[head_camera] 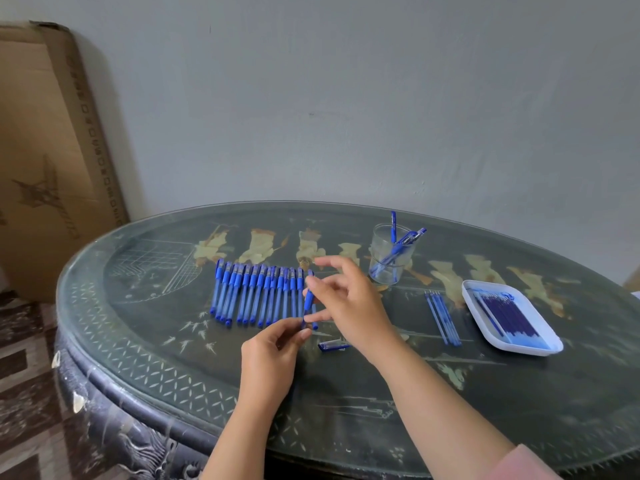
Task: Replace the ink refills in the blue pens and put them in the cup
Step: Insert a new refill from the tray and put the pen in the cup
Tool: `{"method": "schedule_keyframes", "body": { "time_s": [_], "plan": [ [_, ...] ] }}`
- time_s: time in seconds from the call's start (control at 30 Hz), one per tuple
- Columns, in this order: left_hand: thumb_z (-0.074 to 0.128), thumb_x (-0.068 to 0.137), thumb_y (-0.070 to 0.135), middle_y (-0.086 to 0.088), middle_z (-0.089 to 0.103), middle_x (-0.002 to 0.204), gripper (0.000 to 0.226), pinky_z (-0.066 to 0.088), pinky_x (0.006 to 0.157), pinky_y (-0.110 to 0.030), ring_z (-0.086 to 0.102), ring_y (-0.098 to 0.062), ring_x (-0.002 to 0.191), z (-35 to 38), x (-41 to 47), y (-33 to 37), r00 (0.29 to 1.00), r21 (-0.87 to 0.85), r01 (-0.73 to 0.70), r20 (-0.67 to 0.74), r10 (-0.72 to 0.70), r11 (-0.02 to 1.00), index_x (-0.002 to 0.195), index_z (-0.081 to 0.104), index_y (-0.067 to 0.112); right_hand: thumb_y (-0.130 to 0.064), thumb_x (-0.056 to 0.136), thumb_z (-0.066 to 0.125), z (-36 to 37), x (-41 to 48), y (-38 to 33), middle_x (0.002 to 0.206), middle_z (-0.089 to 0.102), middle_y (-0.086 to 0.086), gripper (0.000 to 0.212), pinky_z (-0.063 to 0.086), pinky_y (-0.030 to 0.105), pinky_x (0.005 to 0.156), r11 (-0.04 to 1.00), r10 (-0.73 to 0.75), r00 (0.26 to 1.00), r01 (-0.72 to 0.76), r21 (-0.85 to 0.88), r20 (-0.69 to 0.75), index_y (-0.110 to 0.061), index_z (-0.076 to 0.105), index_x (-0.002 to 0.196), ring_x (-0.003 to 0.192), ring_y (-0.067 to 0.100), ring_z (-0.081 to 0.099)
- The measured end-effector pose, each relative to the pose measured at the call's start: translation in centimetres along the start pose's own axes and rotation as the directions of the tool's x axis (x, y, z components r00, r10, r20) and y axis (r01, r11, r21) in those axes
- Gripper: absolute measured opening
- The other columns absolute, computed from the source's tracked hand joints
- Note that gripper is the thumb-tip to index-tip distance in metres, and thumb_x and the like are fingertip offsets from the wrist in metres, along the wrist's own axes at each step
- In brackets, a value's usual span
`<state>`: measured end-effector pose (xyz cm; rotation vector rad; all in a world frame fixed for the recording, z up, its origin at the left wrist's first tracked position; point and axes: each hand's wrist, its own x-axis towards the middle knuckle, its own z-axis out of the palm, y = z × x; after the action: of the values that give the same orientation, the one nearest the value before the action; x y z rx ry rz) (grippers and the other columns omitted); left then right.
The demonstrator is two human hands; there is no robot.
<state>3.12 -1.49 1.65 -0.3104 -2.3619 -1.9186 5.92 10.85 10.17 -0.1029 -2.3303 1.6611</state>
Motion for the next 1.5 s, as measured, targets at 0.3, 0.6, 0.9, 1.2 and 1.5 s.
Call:
{"method": "schedule_keyframes", "body": {
  "time_s": [0.3,0.6,0.9,1.2,1.5],
  "plan": [
    [0.077,0.08,0.009,0.016,0.069,0.078,0.015,0.042,0.068,-0.001,0.062,0.011,0.072,0.1,-0.1,0.3,1.0,0.007,0.015,0.003,-0.015,1.0,0.089,0.072,0.02,-0.021,0.092,0.066,0.3,0.2,0.6,0.094,0.069,0.004,0.017,0.061,0.038,0.058,0.994,-0.035,0.995,0.025,-0.106,-0.095,-0.016,0.054,0.081,0.071,0.014,0.072],
    [0.077,0.08,0.01,0.013,0.068,0.072,0.017,0.042,0.066,-0.001,0.06,0.011,0.068,0.0,-0.2,0.6,1.0,0.018,0.009,0.006,-0.009,1.0,0.084,0.07,0.025,-0.024,0.09,0.067,0.6,0.5,0.3,0.092,0.069,0.006,0.026,0.061,0.037,0.059,0.99,-0.048,0.992,0.032,-0.139,-0.114,-0.018,0.047,0.076,0.076,0.015,0.071],
    [0.077,0.082,0.018,0.015,0.076,0.088,0.017,0.054,0.088,-0.022,0.068,0.003,0.085,0.2,0.4,-0.7,0.997,-0.03,0.071,0.03,-0.07,0.997,0.099,0.077,0.022,-0.027,0.089,0.067,-3.9,0.0,4.8,0.103,0.064,-0.013,0.018,0.046,0.014,0.076,0.875,0.108,0.994,-0.079,-0.477,0.033,-0.032,0.067,0.106,0.09,0.003,0.059],
    [0.076,0.082,0.016,0.014,0.076,0.093,0.024,0.054,0.095,-0.031,0.069,0.001,0.092,0.1,0.3,-0.5,0.996,-0.07,0.081,0.05,-0.078,0.994,0.106,0.075,0.02,-0.027,0.087,0.071,-2.7,-0.2,7.6,0.094,0.053,-0.012,0.014,0.046,0.027,0.085,0.718,0.061,0.981,0.087,-0.69,0.187,-0.027,0.071,0.101,0.089,0.006,0.049],
    [0.077,0.082,0.015,0.014,0.076,0.087,0.021,0.054,0.088,-0.024,0.069,0.002,0.088,0.1,0.1,-0.4,0.995,-0.086,0.063,0.083,-0.056,0.994,0.097,0.075,0.028,-0.005,0.091,0.066,-3.4,1.1,2.8,0.095,0.072,0.006,0.023,0.057,0.033,0.085,0.948,0.145,0.976,-0.091,0.305,-0.161,-0.02,0.065,0.108,0.088,0.018,0.073]
  ]
}}
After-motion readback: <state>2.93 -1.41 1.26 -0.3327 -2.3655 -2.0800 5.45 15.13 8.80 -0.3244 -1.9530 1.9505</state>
